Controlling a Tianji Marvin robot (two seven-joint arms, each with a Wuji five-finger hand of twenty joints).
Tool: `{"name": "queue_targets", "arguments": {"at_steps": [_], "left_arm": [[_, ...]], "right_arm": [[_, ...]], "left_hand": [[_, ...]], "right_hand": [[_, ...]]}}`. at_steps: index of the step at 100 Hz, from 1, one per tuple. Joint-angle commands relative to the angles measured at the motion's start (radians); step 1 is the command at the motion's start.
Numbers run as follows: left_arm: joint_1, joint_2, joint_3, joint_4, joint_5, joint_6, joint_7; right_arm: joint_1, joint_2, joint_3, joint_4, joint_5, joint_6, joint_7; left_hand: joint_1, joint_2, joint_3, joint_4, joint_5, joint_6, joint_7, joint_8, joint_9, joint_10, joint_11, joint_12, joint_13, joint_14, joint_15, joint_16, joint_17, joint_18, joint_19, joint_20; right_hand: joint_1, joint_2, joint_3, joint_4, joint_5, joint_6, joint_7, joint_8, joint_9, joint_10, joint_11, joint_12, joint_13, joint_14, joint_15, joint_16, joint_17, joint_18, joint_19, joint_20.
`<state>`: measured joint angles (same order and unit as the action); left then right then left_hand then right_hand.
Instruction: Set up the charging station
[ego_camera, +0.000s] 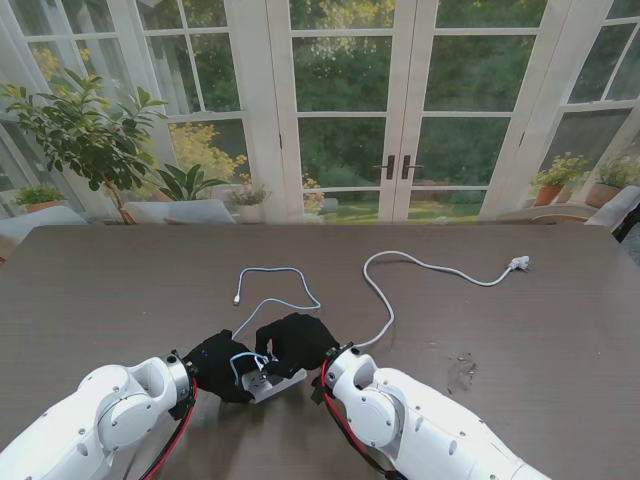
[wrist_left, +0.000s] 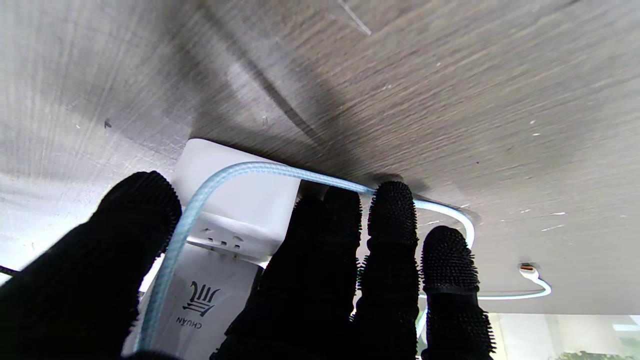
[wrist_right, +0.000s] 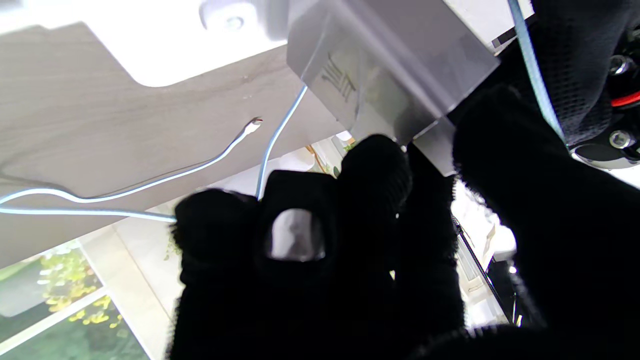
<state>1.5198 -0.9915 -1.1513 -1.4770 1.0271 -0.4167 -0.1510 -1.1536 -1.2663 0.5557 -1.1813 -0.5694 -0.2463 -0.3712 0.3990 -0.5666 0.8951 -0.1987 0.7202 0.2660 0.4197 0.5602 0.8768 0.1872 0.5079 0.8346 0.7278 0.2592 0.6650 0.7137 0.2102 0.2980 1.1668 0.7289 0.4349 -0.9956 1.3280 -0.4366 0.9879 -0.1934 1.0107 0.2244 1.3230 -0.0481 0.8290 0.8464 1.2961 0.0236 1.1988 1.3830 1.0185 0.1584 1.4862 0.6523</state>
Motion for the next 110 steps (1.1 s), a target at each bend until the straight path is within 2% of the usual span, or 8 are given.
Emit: {"name": "queue_targets", "arguments": {"at_steps": [1, 41, 67, 110], "left_arm": [[0.032, 0.002, 0.014, 0.042, 0.008, -0.001, -0.048], [0.039, 0.003, 0.009, 0.033, 0.006, -0.004, -0.064], [0.039, 0.003, 0.008, 0.034, 0.008, -0.006, -0.063], [0.039, 0.004, 0.008, 0.036, 0.011, -0.005, -0.061]], "right_arm": [[-0.002, -0.001, -0.009, 0.027, 0.008, 0.001, 0.038], [0.032, 0.001, -0.016, 0.080, 0.072, -0.020, 0.120], [0.050, 0.007, -0.024, 0.113, 0.085, -0.043, 0.156], [0.060, 0.010, -0.030, 0.148, 0.075, -0.066, 0.157]], "left_hand": [[-0.002, 0.010, -0.007, 0.039, 0.069, -0.103, -0.009, -0.043, 0.009, -0.068, -0.006, 0.000, 0.005, -0.009, -0.004, 0.006, -0.002, 0.002, 0.000, 0.016], [-0.001, 0.009, -0.006, 0.039, 0.069, -0.103, -0.009, -0.043, 0.008, -0.068, -0.007, 0.000, 0.005, -0.011, -0.004, 0.006, -0.002, 0.002, 0.000, 0.017], [-0.003, 0.011, -0.008, 0.039, 0.069, -0.104, -0.009, -0.043, 0.009, -0.068, -0.007, 0.000, 0.004, -0.011, -0.004, 0.006, -0.003, 0.002, 0.000, 0.018], [-0.004, 0.014, -0.011, 0.039, 0.069, -0.104, -0.009, -0.043, 0.009, -0.067, -0.007, 0.000, 0.005, -0.011, -0.004, 0.006, -0.002, 0.000, 0.000, 0.018]], "right_hand": [[0.053, 0.022, 0.077, 0.045, 0.050, 0.028, 0.140, 0.023, 0.062, -0.007, -0.005, 0.019, 0.020, -0.034, 0.042, -0.602, 0.030, -0.063, 0.028, 0.014], [0.063, 0.031, 0.088, 0.051, 0.044, 0.028, 0.141, 0.041, 0.056, -0.002, -0.013, 0.039, 0.019, -0.030, 0.029, -0.599, 0.036, -0.079, 0.005, 0.028], [0.061, 0.034, 0.095, 0.051, 0.032, 0.000, 0.145, 0.056, 0.047, -0.013, -0.021, 0.046, 0.019, -0.034, 0.013, -0.602, 0.030, -0.093, -0.004, 0.035], [0.048, 0.047, 0.091, 0.050, 0.015, -0.029, 0.156, 0.058, 0.030, -0.027, -0.022, 0.056, 0.020, -0.027, -0.001, -0.606, 0.006, -0.089, -0.005, 0.050]]}}
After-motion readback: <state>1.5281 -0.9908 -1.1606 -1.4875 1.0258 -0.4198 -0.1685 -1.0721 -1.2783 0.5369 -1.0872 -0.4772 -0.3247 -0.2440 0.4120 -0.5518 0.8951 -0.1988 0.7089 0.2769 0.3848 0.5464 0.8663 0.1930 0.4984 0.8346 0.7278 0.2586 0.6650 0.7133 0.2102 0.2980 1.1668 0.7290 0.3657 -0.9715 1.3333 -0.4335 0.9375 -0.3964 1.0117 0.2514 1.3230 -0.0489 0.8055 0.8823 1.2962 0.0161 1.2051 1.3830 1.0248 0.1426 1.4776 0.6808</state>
